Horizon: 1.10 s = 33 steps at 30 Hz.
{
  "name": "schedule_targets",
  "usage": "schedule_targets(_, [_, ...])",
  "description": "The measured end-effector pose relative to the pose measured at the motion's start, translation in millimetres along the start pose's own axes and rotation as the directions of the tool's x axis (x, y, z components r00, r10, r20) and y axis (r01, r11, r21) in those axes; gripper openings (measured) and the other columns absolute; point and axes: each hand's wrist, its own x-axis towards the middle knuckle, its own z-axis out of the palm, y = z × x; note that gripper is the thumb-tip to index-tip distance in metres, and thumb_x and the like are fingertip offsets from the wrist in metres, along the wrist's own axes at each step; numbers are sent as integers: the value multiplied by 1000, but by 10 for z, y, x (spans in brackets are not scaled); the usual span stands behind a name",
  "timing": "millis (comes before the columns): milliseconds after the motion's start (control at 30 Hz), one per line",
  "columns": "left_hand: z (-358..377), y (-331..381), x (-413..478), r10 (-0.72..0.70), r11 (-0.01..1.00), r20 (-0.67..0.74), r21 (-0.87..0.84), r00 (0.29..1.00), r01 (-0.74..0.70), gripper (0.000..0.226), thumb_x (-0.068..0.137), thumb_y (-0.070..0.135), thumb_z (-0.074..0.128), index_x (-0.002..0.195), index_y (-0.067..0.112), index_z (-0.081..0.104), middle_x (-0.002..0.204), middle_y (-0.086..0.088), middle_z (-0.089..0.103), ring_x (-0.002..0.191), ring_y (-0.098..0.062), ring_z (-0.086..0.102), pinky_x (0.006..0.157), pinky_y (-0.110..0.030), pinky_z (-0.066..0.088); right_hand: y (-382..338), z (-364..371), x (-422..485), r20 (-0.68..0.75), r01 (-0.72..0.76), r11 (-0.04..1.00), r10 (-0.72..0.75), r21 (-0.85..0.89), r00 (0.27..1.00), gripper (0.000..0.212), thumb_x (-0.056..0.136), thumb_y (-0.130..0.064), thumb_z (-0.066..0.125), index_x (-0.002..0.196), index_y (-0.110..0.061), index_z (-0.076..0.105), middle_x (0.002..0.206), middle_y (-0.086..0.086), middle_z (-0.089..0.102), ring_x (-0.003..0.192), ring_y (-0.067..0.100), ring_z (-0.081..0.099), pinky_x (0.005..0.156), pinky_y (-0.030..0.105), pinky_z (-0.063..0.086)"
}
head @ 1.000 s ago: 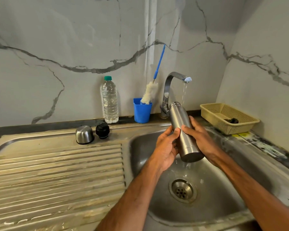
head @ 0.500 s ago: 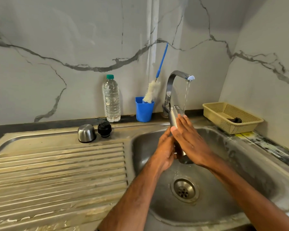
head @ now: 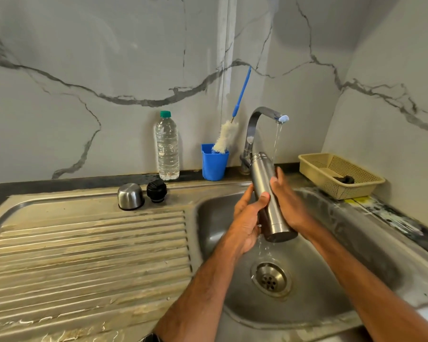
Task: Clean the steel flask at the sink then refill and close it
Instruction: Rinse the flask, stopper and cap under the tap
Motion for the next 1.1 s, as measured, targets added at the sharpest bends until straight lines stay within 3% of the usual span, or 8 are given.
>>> schedule_targets(100, [-28,22,10,30,999,5,-29,1000,-30,66,88,23,72,148,35,48,131,-11,68,122,-31,64,105,-58,50,-44,39,-383,92,136,947,-114,-293,989,70,101,-62,20,157,-38,-14,167,-11,-15,154,13,-1,122,40,13])
schedule_targets(200, [41,22,-31,18,998,60,-56,998,-15,63,88,26,71,147,29,51,131,-13,68,124,-32,63,101,-51,54,-79,-45,-501,169,253,857,-196,-449,966,69,103,-58,16,157,-30,-15,161,-19,-28,145,-4,-28,118,26,-6])
schedule_targets(433, [129,49,-100,-52,998,114,-38,992,57,44,96,20,66,137,30,59,130,-14,69,126,-35,62,108,-58,47,-240,-223,223,38,187,947,-183,-261,982,72,96,-65,21,160,-32,16,168,-12,-1,153,5,-5,125,39,1])
schedule_targets(533, [125,83,-107,-44,995,117,-79,992,54,52,92,23,71,142,25,55,133,-15,67,128,-36,60,107,-57,48,-246,-249,525,-45,46,998,-48,-32,998,72,98,-68,30,159,-30,22,164,-3,25,148,16,29,123,43,23])
schedule_targets(667, [138,124,-117,-26,988,76,-152,997,37,48,93,22,69,139,22,57,132,-17,67,129,-37,59,107,-57,48,-189,-191,480,-18,-86,984,90,155,996,70,97,-59,48,156,-28,28,147,8,50,116,24,61,100,44,51])
schedule_targets(833, [165,92,-115,-76,989,26,-122,997,79,34,101,16,58,135,19,59,128,-16,69,125,-33,62,109,-56,46,-35,-203,-30,14,-71,990,69,123,997,96,83,-56,71,159,-34,17,145,-3,46,104,7,62,85,30,53])
schedule_targets(1000, [188,83,-166,-113,993,53,-26,992,114,37,105,20,52,142,22,55,127,-14,68,114,-27,66,99,-51,54,-20,-193,-234,-46,-27,992,33,120,998,87,92,-32,68,160,-24,15,150,8,44,100,4,57,72,14,45])
schedule_targets(1100, [109,126,-191,-152,986,50,80,987,147,33,105,24,52,137,22,59,126,-12,65,113,-27,64,88,-50,58,41,-172,-224,-35,-13,999,15,39,999,87,93,-35,67,160,-28,12,155,8,37,107,7,53,80,17,44])
